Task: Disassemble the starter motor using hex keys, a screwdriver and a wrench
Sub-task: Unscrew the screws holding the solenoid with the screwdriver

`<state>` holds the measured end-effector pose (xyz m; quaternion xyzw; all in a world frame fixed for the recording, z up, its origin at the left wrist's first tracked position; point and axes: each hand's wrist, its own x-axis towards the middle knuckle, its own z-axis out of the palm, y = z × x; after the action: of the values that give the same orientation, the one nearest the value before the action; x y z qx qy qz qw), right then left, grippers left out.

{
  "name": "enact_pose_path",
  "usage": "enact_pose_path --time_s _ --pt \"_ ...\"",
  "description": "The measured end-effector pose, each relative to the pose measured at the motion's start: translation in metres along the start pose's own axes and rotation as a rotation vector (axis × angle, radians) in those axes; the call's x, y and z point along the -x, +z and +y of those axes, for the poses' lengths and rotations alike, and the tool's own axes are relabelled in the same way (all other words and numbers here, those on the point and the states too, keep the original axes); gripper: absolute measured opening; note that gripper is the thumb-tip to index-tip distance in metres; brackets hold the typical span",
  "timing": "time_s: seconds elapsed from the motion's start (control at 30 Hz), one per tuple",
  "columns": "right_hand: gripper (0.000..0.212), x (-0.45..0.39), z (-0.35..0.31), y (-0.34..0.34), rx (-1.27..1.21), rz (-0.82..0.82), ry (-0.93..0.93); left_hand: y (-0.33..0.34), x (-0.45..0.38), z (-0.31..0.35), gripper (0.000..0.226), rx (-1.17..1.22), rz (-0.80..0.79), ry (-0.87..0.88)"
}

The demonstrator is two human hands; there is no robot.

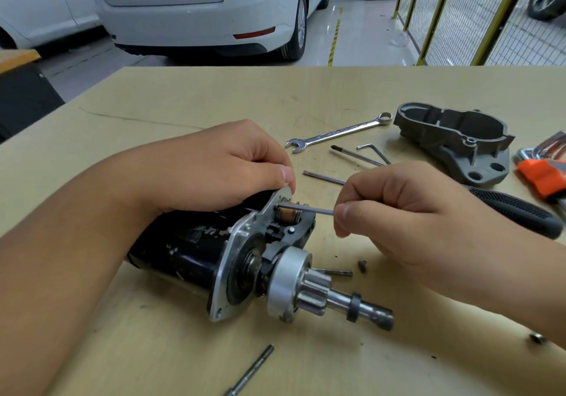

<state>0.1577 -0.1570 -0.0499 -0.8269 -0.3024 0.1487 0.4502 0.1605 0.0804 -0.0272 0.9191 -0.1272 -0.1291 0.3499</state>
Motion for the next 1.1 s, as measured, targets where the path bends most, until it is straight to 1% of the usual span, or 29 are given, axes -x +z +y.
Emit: enact_pose_path --time_s 0.07,0.43,0.53,0.63,0.7,0.73,0.8,0.87,0.97,1.1 --pt "0.021 0.000 0.001 0.000 -0.001 -0.003 0.000 0.000 0.000 0.000 0.031 0.002 -0.004 0.000" --pt "0.026 0.000 0.001 0.002 -0.021 0.022 0.005 0.000 0.000 0.001 0.031 -0.035 0.000 0.010" --pt "0.026 -0.001 -0.001 0.004 -0.159 0.015 0.117 0.000 0.000 0.002 0.032 -0.051 0.006 0.006" --pt "0.029 0.003 -0.006 0.004 -0.391 -0.060 0.313 0.000 0.000 0.003 0.031 -0.070 0.004 0.018" --pt "0.032 0.005 -0.010 0.004 -0.470 -0.081 0.370 0.000 -0.001 0.005 0.031 -0.081 -0.006 0.033" --pt "0.032 0.005 -0.010 0.005 -0.450 -0.078 0.371 0.001 -0.001 0.006 0.031 -0.089 -0.013 0.037" --pt "0.027 0.004 -0.010 0.007 -0.299 -0.050 0.316 0.001 -0.001 0.008 0.030 -0.103 -0.025 0.041" --pt "0.021 0.002 -0.010 0.009 -0.105 -0.013 0.207 0.002 -0.001 0.010 0.030 -0.103 -0.033 0.045" --pt "0.029 0.003 -0.015 0.009 0.173 0.034 0.010 0.002 -0.001 0.012 0.031 -0.094 -0.037 0.044" --pt "0.019 0.011 -0.018 0.008 0.548 0.083 -0.185 0.001 -0.001 0.010 0.033 -0.079 -0.053 0.047"
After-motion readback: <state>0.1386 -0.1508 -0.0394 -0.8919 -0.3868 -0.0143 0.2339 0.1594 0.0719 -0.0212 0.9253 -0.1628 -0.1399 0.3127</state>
